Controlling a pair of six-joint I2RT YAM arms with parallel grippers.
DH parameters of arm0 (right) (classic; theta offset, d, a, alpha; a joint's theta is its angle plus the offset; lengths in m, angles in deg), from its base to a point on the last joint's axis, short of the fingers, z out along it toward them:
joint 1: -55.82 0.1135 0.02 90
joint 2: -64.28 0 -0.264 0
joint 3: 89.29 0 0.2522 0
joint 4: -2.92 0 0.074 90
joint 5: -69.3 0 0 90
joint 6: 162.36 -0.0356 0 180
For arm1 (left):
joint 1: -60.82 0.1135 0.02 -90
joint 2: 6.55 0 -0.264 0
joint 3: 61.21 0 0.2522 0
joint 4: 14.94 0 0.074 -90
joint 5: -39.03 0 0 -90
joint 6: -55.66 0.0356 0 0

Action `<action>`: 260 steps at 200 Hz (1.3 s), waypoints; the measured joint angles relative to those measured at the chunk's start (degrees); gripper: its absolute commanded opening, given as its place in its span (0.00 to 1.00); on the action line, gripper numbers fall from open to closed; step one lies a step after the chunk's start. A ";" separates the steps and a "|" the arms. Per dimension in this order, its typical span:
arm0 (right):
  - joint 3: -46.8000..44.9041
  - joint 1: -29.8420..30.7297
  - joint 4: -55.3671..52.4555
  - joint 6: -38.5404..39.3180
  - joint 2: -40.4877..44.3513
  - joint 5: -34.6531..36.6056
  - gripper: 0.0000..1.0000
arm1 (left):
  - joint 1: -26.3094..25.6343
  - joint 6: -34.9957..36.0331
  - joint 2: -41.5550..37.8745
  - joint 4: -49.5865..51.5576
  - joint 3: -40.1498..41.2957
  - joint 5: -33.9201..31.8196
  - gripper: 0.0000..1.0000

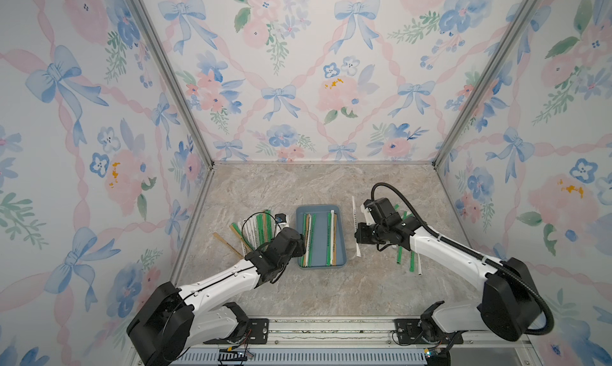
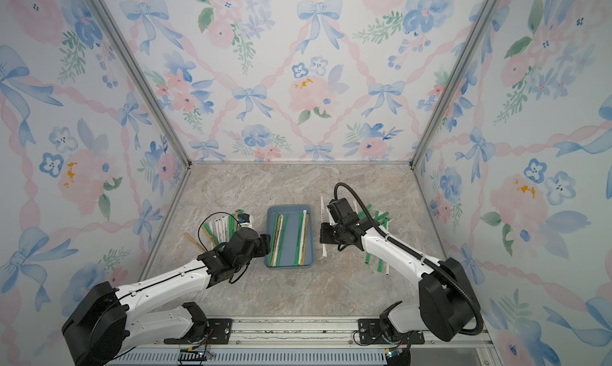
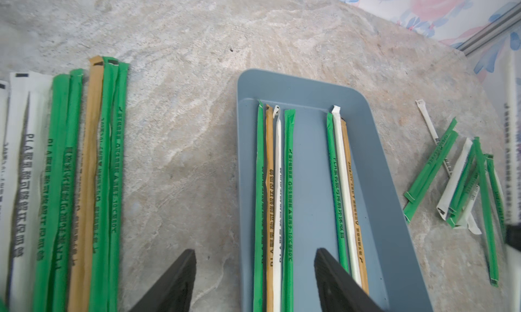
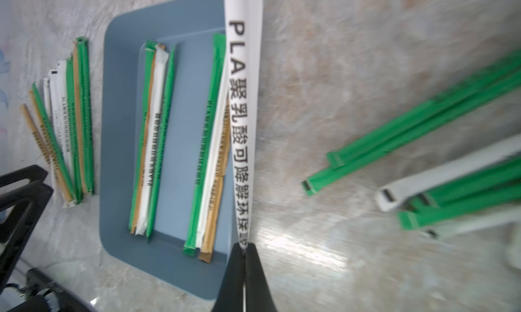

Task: Put the straws into the storage box
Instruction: Place the straw in the storage box, then pick up the straw from the center of the board.

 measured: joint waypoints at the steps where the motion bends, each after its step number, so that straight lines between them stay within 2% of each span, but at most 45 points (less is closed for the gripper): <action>1: 0.04 0.13 0.13 -0.13 -0.17 -0.07 0.04 | 0.07 0.00 -0.04 0.00 0.04 0.00 0.69; 35: 2.40 4.81 4.74 -3.85 -8.04 -1.86 0.05 | 5.60 -0.11 -1.40 2.03 1.57 0.07 0.69; 73: 4.22 6.23 8.15 -6.58 -12.79 -2.75 0.05 | 10.93 -0.81 -2.67 3.82 3.87 0.11 0.67; 105: 6.08 6.62 8.66 -7.26 -16.28 -2.62 0.12 | 14.01 -1.68 -3.39 4.61 5.60 0.74 0.64; 123: 6.12 6.73 8.31 -7.06 -16.92 -2.32 0.21 | 16.13 -2.10 -3.39 5.27 6.32 1.29 0.62; 162: 6.16 6.99 7.80 -6.54 -17.16 -1.14 0.30 | 18.60 -2.25 -3.39 6.03 6.49 1.84 0.57; 212: 6.16 6.99 7.37 -5.62 -17.09 -0.09 0.32 | 21.94 -2.47 -3.39 6.54 6.49 2.05 0.48; 260: 6.16 6.99 7.34 -5.31 -16.76 -0.07 0.32 | 24.41 -2.49 -3.39 8.20 6.49 2.03 0.47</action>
